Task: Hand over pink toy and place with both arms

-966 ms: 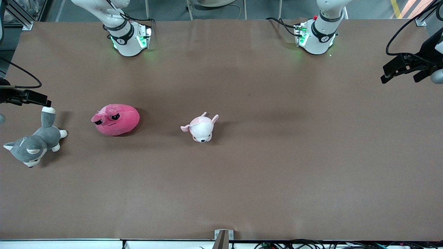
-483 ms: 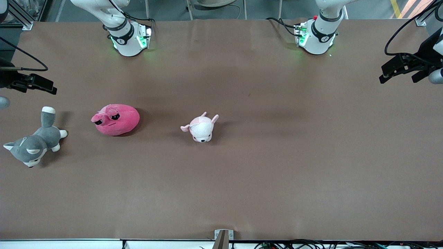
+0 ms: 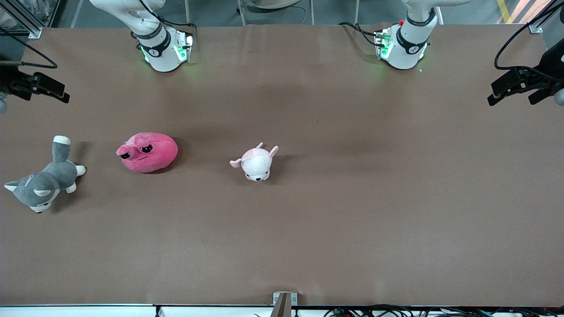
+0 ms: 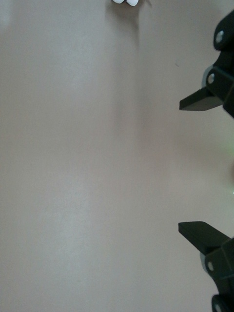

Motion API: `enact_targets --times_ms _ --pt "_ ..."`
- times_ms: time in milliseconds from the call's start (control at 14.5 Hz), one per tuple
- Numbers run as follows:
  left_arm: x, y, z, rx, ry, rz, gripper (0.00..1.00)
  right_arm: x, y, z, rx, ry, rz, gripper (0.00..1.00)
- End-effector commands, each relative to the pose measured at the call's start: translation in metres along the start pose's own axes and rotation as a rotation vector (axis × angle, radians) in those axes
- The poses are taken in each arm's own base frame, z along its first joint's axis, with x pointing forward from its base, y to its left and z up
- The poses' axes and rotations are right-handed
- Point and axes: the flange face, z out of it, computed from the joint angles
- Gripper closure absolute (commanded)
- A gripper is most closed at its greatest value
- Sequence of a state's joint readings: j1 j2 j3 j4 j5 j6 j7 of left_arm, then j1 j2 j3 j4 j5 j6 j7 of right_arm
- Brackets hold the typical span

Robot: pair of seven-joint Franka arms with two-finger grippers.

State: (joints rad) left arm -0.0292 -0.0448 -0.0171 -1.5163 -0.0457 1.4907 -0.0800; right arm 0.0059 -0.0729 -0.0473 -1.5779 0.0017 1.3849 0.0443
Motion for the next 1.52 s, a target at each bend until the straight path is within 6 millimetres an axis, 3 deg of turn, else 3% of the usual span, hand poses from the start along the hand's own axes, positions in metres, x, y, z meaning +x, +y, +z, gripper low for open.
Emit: enact_targets --times_ms 0,207,414,621,897,1448 --pt "0.001 0.000 -0.006 -0.007 0.013 0.013 0.00 -0.019 0.003 -0.007 -0.016 0.026 0.003 0.00" --pt "0.001 -0.002 -0.006 -0.009 0.013 0.010 0.00 -0.027 0.009 -0.015 -0.014 0.041 0.013 0.00" --pt "0.001 -0.002 -0.006 -0.008 0.013 0.012 0.00 -0.024 0.015 -0.012 -0.011 0.039 0.027 0.00" --pt "0.001 -0.002 -0.005 -0.008 0.011 0.012 0.00 -0.023 0.017 -0.025 -0.006 0.062 0.032 0.00" --pt "0.001 -0.002 -0.004 -0.008 0.010 0.012 0.00 -0.005 0.018 -0.038 -0.001 0.086 0.035 0.00" --pt "0.001 -0.003 -0.005 -0.008 0.011 0.010 0.00 -0.001 0.016 -0.032 -0.002 0.071 0.028 0.00"
